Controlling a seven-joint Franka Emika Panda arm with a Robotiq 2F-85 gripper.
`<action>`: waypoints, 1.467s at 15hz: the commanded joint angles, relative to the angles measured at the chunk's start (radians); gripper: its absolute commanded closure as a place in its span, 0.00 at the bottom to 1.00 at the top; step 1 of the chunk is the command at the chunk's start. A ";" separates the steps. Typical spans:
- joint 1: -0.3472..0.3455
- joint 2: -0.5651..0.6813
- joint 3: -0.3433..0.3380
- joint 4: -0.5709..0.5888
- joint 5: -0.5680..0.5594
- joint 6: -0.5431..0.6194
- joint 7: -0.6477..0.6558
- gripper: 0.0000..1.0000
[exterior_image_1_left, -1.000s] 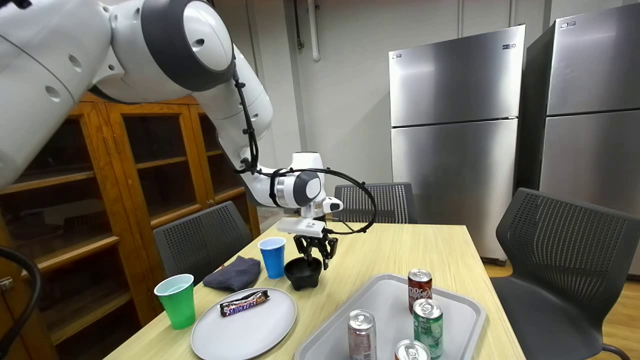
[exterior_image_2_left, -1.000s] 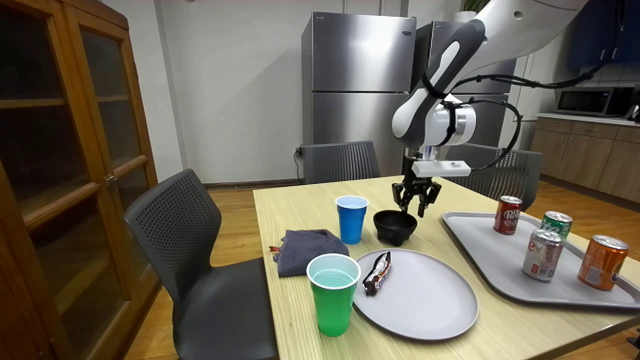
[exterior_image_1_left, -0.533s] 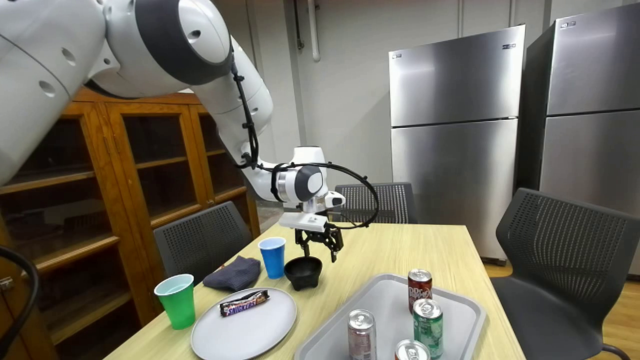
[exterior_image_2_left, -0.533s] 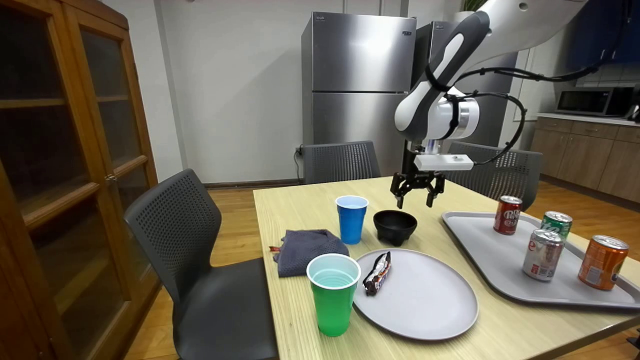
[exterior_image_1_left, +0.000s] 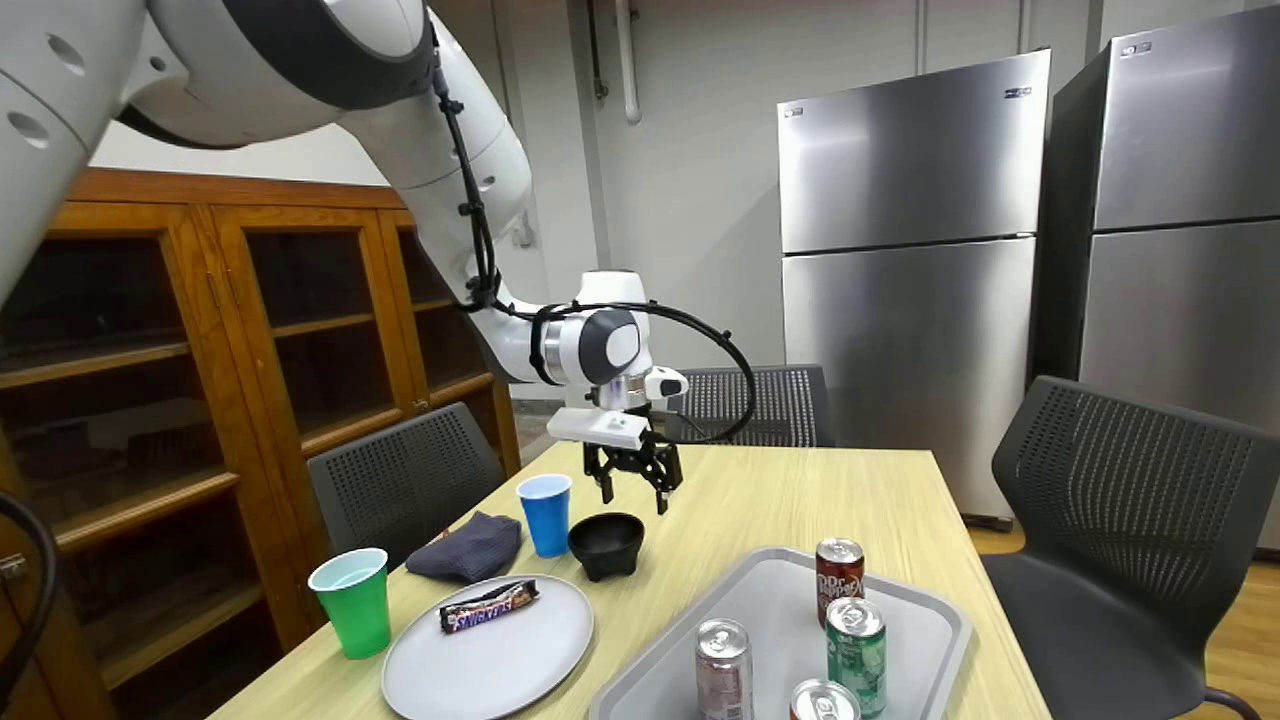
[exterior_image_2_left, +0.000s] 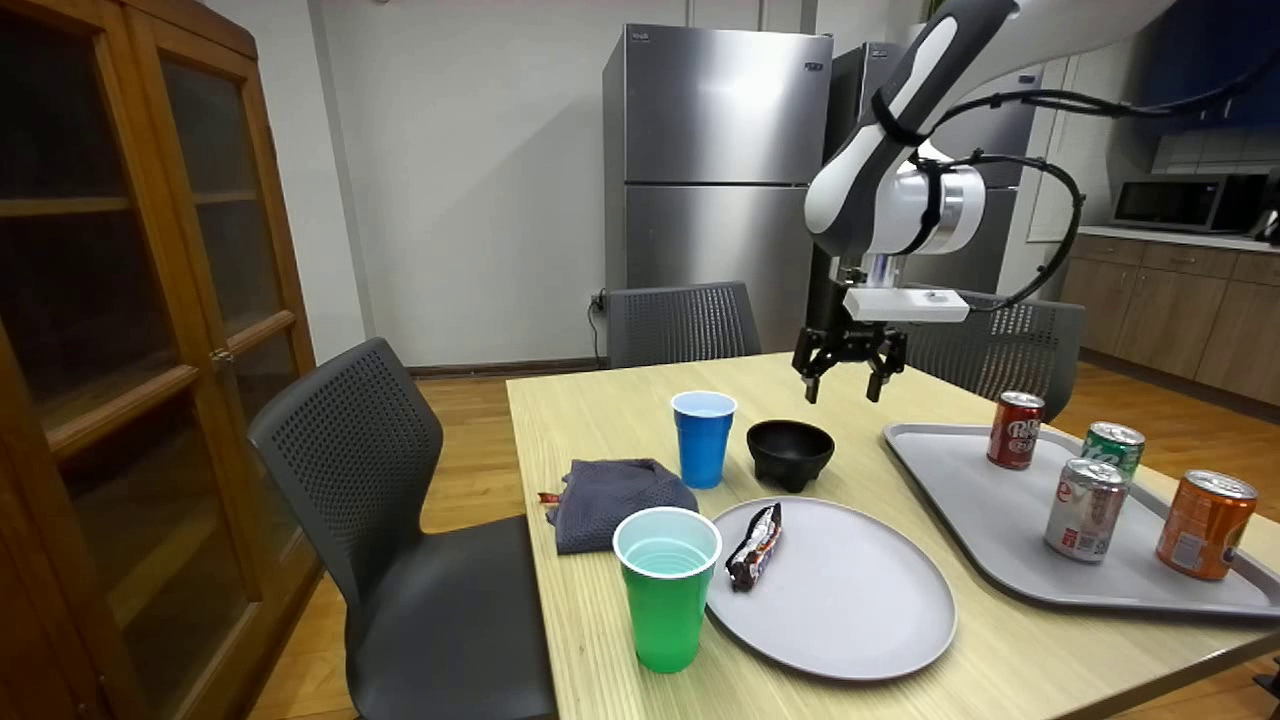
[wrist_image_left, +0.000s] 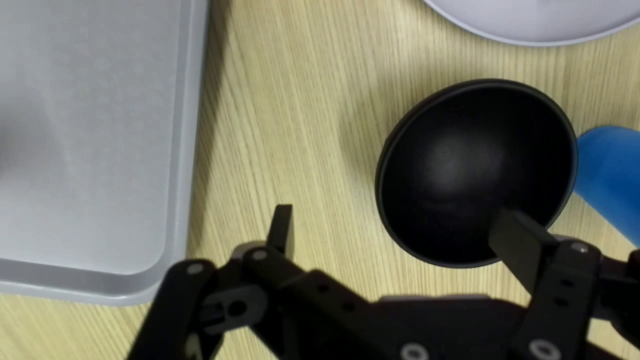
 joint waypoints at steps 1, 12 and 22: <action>0.013 -0.113 -0.003 -0.131 0.013 0.004 0.028 0.00; 0.120 -0.245 -0.009 -0.344 -0.008 0.071 0.187 0.00; 0.282 -0.283 -0.033 -0.459 -0.097 0.127 0.420 0.00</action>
